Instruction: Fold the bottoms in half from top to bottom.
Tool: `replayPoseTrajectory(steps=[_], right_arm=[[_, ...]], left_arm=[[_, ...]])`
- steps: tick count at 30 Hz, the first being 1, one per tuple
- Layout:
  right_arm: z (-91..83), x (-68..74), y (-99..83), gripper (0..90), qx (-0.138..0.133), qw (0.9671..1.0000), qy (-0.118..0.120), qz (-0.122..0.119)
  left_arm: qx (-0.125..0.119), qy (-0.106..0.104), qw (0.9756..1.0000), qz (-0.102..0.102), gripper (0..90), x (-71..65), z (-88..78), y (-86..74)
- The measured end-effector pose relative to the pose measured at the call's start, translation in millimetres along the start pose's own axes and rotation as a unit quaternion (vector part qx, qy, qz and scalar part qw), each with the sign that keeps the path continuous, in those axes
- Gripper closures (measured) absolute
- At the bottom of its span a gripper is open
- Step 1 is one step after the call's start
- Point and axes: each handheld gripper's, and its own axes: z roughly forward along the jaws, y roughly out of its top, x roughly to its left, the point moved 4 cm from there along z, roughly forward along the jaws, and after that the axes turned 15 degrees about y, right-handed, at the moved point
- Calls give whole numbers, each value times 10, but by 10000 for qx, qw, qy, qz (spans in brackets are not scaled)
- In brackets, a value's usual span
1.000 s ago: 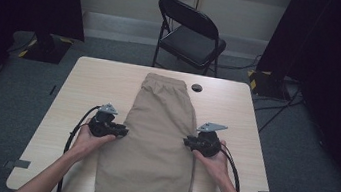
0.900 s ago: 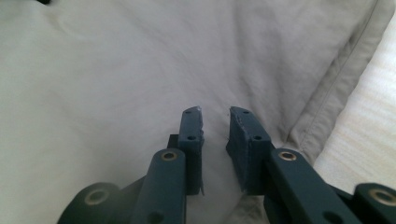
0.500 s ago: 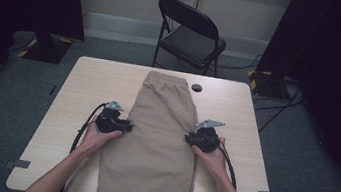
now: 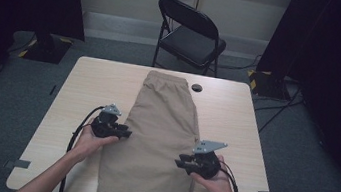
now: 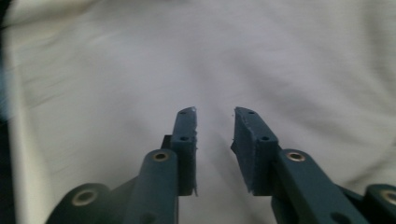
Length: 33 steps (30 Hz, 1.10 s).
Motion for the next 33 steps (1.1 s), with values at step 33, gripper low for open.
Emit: replayPoseTrajectory(steps=[33], right_arm=[[56,474,-567,617,910,9885,478,-1110]], left_arm=[[106,65,9997,-222,646,133,32,-183]])
